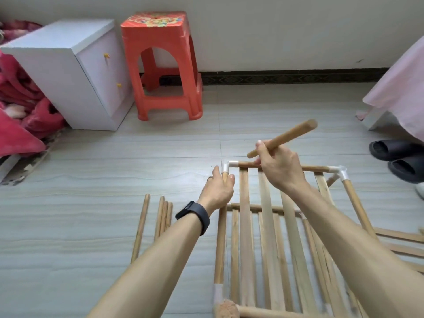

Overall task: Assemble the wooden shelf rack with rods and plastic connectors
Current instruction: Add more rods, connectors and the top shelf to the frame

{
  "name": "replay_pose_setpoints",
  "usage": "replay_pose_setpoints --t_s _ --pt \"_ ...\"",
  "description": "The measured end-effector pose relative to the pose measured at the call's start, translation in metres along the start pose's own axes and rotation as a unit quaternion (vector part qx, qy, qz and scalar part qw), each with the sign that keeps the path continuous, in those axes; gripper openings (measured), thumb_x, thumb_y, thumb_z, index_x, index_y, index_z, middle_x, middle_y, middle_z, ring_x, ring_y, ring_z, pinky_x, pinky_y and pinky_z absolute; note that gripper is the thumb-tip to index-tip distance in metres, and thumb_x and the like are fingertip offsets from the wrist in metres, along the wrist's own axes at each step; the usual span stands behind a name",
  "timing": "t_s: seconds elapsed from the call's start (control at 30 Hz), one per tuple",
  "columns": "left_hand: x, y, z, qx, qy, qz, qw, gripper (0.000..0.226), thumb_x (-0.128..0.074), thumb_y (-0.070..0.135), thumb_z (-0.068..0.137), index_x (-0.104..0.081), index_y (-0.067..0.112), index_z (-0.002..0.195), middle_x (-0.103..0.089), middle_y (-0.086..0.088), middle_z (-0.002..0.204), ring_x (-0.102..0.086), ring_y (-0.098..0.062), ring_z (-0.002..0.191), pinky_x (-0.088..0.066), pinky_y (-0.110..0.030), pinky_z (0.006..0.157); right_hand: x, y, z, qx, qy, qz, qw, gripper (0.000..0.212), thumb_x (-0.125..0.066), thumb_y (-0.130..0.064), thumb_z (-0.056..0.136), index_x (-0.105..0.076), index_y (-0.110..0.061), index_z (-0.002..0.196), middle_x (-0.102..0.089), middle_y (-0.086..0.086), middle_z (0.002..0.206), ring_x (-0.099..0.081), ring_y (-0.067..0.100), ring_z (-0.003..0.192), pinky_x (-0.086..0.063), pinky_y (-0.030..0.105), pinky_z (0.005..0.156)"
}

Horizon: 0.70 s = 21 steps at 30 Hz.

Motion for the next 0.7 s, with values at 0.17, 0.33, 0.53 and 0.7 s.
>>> replay_pose_setpoints --t_s 0.17,0.33,0.53,0.7 --pt "-0.001 0.005 0.003 -0.021 0.079 0.058 0.995 0.046 -0.034 0.033 0.105 -0.028 0.022 0.149 -0.063 -0.014 0.113 -0.058 -0.037 0.099 -0.047 -0.044 0.085 -0.015 -0.018 0.012 -0.022 -0.026 0.124 0.992 0.042 -0.047 -0.043 0.099 -0.074 -0.024 0.074 -0.075 -0.01 0.072 -0.068 0.008 0.069 -0.056 0.037 0.076" --pt "0.003 -0.015 -0.017 -0.008 0.069 0.099 0.993 0.058 -0.036 0.024 0.101 -0.013 0.03 0.154 -0.064 -0.011 0.101 -0.061 -0.034 0.091 -0.052 -0.045 0.078 -0.03 -0.02 0.011 -0.042 -0.035 0.161 0.985 0.038 -0.049 -0.041 0.095 -0.072 -0.015 0.08 -0.075 -0.002 0.068 -0.069 0.012 0.064 -0.058 0.038 0.076" --pt "0.004 -0.024 -0.029 -0.01 0.074 0.136 0.988 0.063 -0.037 0.025 0.102 -0.004 0.029 0.156 -0.06 -0.007 0.09 -0.06 -0.031 0.083 -0.047 -0.041 0.07 -0.055 -0.022 0.004 -0.068 -0.086 0.17 0.979 0.037 -0.049 -0.04 0.09 -0.072 -0.013 0.082 -0.075 0.001 0.068 -0.067 0.01 0.061 -0.052 0.032 0.068" --pt "0.002 -0.018 -0.032 -0.009 0.094 0.172 0.981 0.061 -0.037 0.015 0.098 -0.011 0.022 0.153 -0.057 -0.006 0.083 -0.056 -0.031 0.078 -0.04 -0.039 0.067 -0.053 -0.035 0.006 0.004 -0.063 0.028 0.998 0.043 -0.044 -0.045 0.094 -0.069 -0.017 0.072 -0.072 -0.011 0.063 -0.067 0.002 0.063 -0.049 0.026 0.062"
Point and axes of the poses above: each hand's wrist, its own z-axis towards the middle knuckle, its own x-axis out of the back of the hand, y = z × x, the point moved 9 cm from there along z, towards the middle knuckle
